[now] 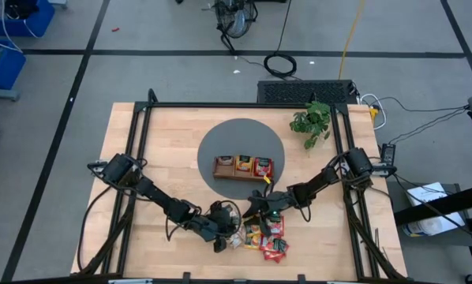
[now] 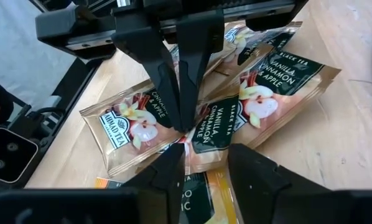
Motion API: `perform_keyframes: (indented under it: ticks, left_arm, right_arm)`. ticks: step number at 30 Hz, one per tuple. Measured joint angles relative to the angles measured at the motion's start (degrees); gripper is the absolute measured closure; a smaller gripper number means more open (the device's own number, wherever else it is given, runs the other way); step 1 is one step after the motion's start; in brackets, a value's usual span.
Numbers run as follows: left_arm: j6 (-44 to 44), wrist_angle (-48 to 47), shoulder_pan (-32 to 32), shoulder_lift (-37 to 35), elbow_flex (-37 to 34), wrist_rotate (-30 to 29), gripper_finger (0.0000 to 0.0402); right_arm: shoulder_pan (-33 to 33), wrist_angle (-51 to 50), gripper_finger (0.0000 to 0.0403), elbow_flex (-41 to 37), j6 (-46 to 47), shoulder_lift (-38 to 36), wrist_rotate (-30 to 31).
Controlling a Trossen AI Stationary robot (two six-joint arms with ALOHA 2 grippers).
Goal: Pick & Place Tea
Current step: Put the brown tea bag into the left section of the wooden organizer
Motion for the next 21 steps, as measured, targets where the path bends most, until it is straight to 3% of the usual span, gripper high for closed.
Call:
perform_keyframes:
  ticks: [11,21]
  left_arm:
    - [0.7,0.0,0.3,0.0,0.0,-1.0,0.0394]
    - [1.4,0.1,0.3,0.0,0.0,-1.1,0.0395]
  right_arm:
    - [-0.4,-3.1,0.032,0.0,0.2,0.0,0.0]
    - [-1.0,-15.4,0.0338,4.1,-1.0,0.1,-0.3]
